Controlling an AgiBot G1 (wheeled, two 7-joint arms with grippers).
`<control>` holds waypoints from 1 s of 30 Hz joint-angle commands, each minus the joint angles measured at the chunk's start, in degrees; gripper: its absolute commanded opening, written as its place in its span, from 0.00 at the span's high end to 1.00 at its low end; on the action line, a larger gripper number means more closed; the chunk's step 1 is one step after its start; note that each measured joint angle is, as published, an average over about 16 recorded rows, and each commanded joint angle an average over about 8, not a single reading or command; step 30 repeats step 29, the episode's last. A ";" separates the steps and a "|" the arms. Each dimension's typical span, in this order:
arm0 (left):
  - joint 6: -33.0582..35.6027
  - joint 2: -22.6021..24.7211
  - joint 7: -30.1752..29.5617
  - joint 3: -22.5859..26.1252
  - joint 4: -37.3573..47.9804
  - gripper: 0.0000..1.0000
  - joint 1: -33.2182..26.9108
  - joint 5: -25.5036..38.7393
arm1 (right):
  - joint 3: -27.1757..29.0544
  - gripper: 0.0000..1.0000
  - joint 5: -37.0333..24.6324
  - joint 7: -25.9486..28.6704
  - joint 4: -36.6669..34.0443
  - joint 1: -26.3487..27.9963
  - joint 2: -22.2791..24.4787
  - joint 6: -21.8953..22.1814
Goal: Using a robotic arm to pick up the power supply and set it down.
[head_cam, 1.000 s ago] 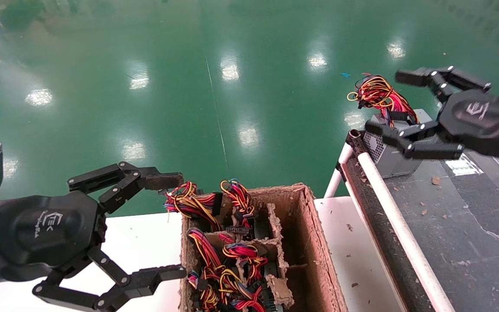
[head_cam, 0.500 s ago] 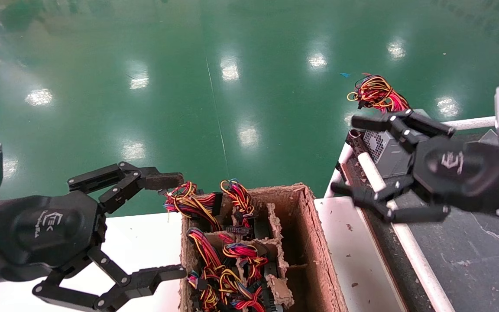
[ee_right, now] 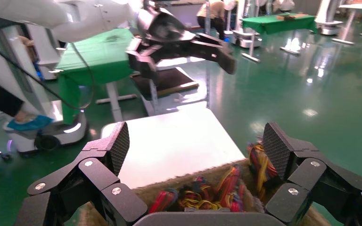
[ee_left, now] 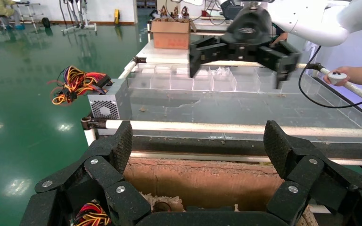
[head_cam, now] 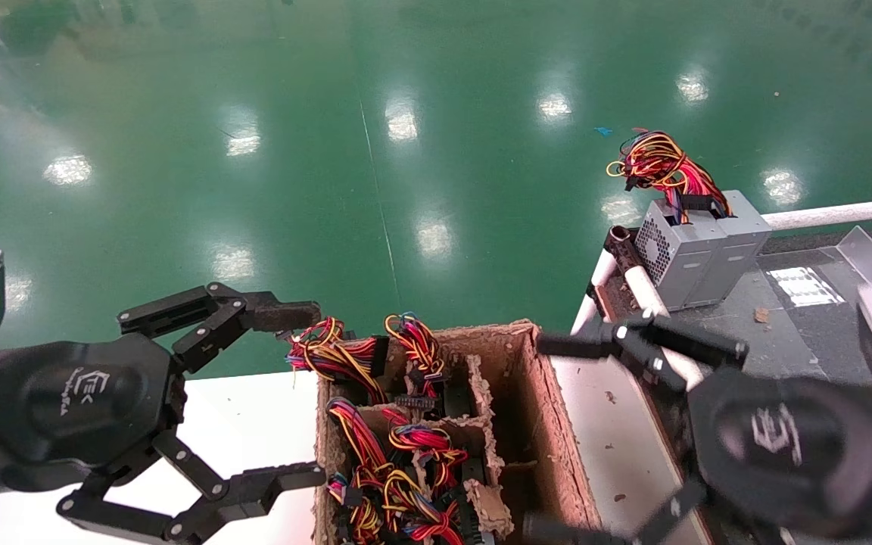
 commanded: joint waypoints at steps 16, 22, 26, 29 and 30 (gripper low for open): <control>-0.01 0.00 0.00 0.00 0.01 0.00 0.01 -0.01 | 0.05 0.00 0.53 0.39 0.70 -0.52 0.13 -0.21; -0.01 0.00 0.00 0.00 0.01 0.00 0.01 -0.01 | 0.03 0.00 0.31 0.30 0.43 -0.35 0.09 -0.14; -0.01 0.00 0.00 0.00 0.01 0.00 0.01 -0.01 | 0.02 0.00 0.21 0.26 0.32 -0.27 0.08 -0.10; -0.01 0.00 0.00 0.00 0.01 0.00 0.01 -0.01 | 0.01 0.00 0.19 0.25 0.29 -0.24 0.07 -0.09; -0.01 0.00 0.00 0.00 0.01 0.00 0.01 -0.01 | 0.01 0.00 0.19 0.25 0.29 -0.24 0.07 -0.09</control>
